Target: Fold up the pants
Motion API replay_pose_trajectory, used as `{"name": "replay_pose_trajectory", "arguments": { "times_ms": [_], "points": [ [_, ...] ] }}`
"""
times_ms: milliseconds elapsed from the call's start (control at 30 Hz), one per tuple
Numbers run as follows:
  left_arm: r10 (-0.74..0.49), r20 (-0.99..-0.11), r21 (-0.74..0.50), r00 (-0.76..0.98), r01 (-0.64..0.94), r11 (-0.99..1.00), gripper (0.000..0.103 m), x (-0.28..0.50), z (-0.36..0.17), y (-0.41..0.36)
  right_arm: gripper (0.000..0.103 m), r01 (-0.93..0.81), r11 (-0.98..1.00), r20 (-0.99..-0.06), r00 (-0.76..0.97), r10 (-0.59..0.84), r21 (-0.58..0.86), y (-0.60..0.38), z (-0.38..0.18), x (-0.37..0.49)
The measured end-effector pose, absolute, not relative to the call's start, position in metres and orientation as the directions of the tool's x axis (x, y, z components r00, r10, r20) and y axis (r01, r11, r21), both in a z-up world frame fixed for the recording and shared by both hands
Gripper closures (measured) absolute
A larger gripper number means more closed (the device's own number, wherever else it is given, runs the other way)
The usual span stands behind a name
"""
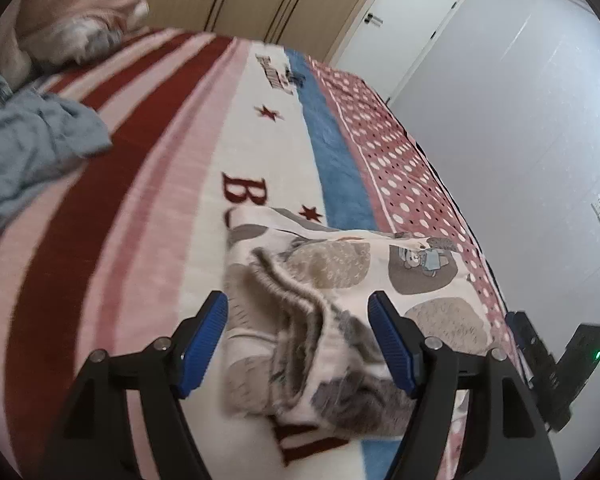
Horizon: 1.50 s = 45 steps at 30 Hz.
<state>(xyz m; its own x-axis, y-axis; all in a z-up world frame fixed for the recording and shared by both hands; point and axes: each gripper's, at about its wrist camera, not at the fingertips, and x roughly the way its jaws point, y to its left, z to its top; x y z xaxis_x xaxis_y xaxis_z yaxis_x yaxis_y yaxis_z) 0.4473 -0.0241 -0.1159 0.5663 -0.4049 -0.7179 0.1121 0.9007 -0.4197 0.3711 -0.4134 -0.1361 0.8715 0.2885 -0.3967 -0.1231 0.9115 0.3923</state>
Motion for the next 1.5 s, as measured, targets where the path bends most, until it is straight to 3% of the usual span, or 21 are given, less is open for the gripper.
{"name": "replay_pose_trajectory", "arguments": {
  "times_ms": [167,300,533,700,800,967,1067,1133,1300,1400,1500],
  "points": [
    [-0.354,-0.794,-0.363,0.494,0.082,0.928,0.035,0.466,-0.142,-0.039,0.039,-0.123,0.911,-0.396,0.872,0.289,0.394,-0.413,-0.136,0.371],
    [-0.362,-0.77,-0.334,0.525,0.151,0.93,0.084,0.456,-0.142,-0.049,0.039,-0.126,0.912,-0.394,0.872,0.289,0.39,-0.413,-0.136,0.371],
    [-0.329,-0.687,-0.225,0.648,0.241,0.944,0.094,0.45,-0.103,-0.069,0.039,-0.122,0.908,-0.39,0.874,0.29,0.4,-0.413,-0.135,0.372],
    [-0.28,-0.674,-0.175,0.683,0.221,0.96,0.094,0.465,-0.083,-0.068,0.039,-0.123,0.907,-0.391,0.873,0.292,0.403,-0.413,-0.135,0.372],
    [-0.235,-0.711,-0.149,0.663,0.185,0.971,0.094,0.472,-0.102,-0.053,0.039,-0.123,0.907,-0.391,0.873,0.292,0.403,-0.413,-0.135,0.372],
    [-0.268,-0.772,-0.226,0.576,0.145,0.963,0.091,0.473,-0.145,-0.03,0.039,-0.128,0.913,-0.401,0.868,0.292,0.387,-0.409,-0.135,0.372],
    [-0.245,-0.777,-0.207,0.58,0.132,0.969,0.079,0.466,-0.152,-0.029,0.038,-0.127,0.916,-0.411,0.864,0.291,0.381,-0.408,-0.137,0.374],
    [-0.207,-0.786,-0.172,0.582,0.114,0.978,0.064,0.463,-0.154,-0.027,0.038,-0.127,0.916,-0.413,0.863,0.292,0.382,-0.409,-0.138,0.374],
    [-0.237,-0.798,-0.23,0.554,0.083,0.97,0.052,0.464,-0.152,-0.013,0.038,-0.127,0.915,-0.423,0.856,0.296,0.384,-0.409,-0.139,0.377],
    [-0.271,-0.787,-0.266,0.554,0.091,0.96,0.051,0.461,-0.142,-0.008,0.038,-0.138,0.909,-0.439,0.841,0.318,0.394,-0.41,-0.136,0.381],
    [-0.36,-0.755,-0.344,0.547,0.136,0.929,0.037,0.46,-0.129,-0.007,0.038,-0.153,0.904,-0.436,0.836,0.333,0.398,-0.412,-0.124,0.382]
  ]
}}
